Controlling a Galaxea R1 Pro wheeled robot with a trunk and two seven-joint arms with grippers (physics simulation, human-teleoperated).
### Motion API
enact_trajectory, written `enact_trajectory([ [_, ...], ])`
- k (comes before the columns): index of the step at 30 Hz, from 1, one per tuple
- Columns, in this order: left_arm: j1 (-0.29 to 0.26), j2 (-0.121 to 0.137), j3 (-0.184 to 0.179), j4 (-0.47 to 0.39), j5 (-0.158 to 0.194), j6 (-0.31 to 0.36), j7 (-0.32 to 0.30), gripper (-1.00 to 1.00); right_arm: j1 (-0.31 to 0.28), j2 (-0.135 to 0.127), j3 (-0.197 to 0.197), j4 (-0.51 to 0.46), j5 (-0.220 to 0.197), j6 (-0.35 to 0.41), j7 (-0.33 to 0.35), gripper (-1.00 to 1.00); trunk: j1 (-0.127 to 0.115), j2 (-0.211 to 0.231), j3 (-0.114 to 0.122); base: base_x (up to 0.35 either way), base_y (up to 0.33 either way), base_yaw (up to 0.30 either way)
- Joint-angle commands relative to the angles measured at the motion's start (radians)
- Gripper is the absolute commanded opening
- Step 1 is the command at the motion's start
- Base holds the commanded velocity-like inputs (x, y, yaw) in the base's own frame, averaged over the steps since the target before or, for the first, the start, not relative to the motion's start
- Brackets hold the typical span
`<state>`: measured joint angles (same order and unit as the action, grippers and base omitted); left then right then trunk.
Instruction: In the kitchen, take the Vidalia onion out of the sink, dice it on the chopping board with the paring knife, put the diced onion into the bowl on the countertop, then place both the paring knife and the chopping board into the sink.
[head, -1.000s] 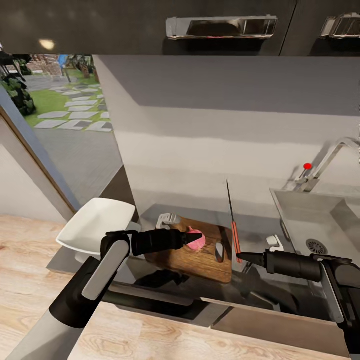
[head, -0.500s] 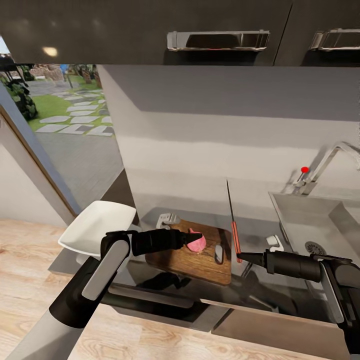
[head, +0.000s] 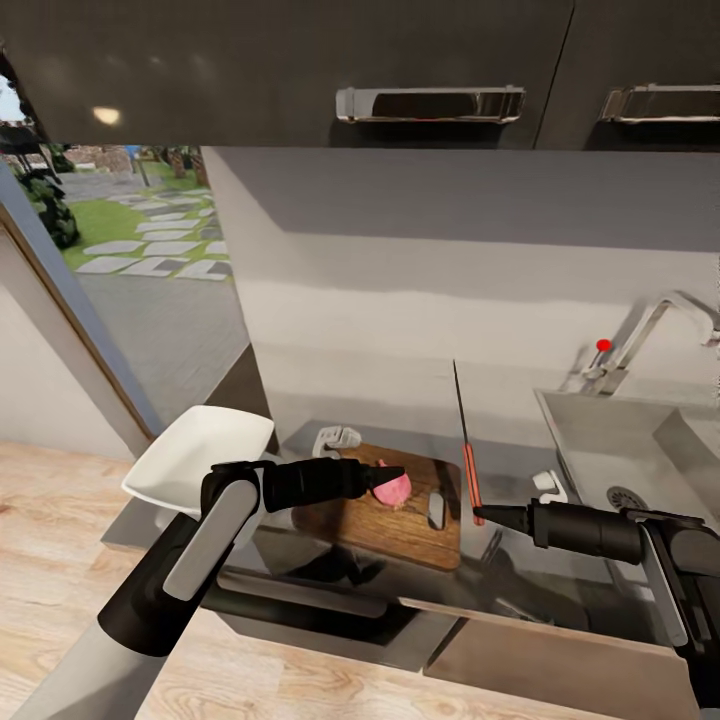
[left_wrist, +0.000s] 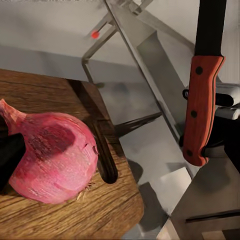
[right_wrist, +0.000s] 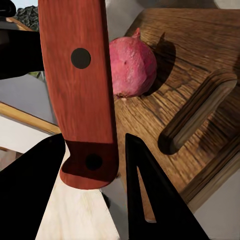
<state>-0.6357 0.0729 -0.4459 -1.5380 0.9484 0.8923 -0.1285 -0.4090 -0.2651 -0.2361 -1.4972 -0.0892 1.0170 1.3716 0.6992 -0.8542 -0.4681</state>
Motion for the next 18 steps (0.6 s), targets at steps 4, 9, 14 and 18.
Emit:
enact_trajectory([
  [4,-0.001,0.001,0.000,-0.002,0.001,0.002,-0.008,1.00,-0.001,-0.001,0.000,0.000,-0.003,0.008,0.001,-1.00,0.000,-0.001,0.006,-0.068,0.000,0.000],
  [9,-0.001,0.003,-0.004,-0.003,0.003,0.003,-0.042,1.00,-0.001,-0.003,0.000,0.000,-0.007,0.008,0.001,-1.00,0.000,-0.001,0.014,-0.032,0.000,0.000],
  [14,-0.001,0.005,-0.011,-0.005,0.004,0.019,-0.173,1.00,-0.001,-0.007,0.000,-0.001,-0.011,0.008,0.002,-1.00,0.000,-0.001,0.022,-0.005,0.000,0.000],
  [18,-0.001,0.008,-0.011,-0.006,0.004,0.045,-0.273,1.00,-0.001,-0.012,-0.001,-0.001,-0.012,0.009,0.003,-1.00,0.000,-0.001,0.029,-0.001,0.000,0.000],
])
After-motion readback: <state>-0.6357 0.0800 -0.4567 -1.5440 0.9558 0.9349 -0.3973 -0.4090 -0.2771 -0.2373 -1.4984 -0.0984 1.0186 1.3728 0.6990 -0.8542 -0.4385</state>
